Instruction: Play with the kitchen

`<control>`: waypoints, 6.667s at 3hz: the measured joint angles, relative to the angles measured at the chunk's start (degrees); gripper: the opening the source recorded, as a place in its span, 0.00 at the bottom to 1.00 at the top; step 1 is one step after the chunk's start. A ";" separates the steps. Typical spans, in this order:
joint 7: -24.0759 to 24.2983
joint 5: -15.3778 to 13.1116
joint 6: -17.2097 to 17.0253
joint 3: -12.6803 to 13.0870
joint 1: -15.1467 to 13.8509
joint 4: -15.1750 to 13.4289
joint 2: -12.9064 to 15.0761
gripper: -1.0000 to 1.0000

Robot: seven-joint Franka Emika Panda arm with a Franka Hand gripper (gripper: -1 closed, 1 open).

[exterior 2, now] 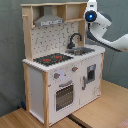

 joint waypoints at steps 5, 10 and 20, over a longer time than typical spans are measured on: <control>-1.88 0.00 5.60 -0.86 10.89 -3.48 -4.11 1.00; -14.11 -0.52 5.41 -12.27 21.10 -19.12 -15.82 1.00; -16.56 -0.37 20.63 2.02 -5.84 1.17 -0.91 0.00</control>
